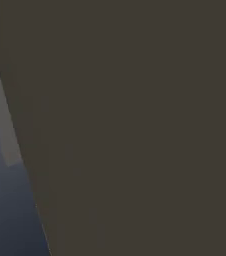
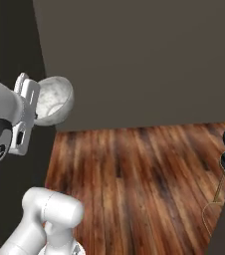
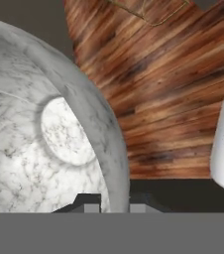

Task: Take the smaller bowl and place it next to the appetizer plate on the dining counter , and place the larger bowl next to the plate with cooked food.

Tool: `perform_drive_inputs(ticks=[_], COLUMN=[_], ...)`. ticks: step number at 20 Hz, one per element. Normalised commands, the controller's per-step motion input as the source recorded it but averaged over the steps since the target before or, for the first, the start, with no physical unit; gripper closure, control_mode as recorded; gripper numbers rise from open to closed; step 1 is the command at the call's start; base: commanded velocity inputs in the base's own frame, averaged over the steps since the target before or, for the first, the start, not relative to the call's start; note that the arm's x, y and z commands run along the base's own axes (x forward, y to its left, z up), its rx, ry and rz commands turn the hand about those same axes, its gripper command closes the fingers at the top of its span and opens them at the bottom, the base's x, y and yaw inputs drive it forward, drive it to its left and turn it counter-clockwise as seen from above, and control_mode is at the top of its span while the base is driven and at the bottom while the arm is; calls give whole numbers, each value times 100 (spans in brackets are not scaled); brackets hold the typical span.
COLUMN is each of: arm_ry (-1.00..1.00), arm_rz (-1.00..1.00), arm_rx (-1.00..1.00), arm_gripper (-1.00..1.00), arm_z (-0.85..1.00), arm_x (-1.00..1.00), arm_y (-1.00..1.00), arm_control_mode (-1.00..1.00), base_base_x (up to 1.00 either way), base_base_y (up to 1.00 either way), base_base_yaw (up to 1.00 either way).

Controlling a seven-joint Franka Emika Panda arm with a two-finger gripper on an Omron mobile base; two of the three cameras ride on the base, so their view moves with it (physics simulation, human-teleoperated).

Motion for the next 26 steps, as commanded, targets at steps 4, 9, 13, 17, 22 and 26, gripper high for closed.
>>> perform_drive_inputs(ticks=[4,9,13,17,22,26], arm_ry=[0,0,0,0,0,0], arm_rz=[0,0,0,0,0,0], arm_rx=[0,0,0,0,0,0], arm_gripper=[100,100,100,100,100,100], arm_z=[0,0,0,0,0,0], arm_x=[0,0,0,0,0,0], arm_y=[0,0,0,0,0,0], arm_control_mode=[100,100,100,100,100,100], base_base_x=[51,82,97,100,100,100], base_base_y=[43,75,100,98,16,53], base_base_yaw=[-88,-74,-58,-44,-6,0])
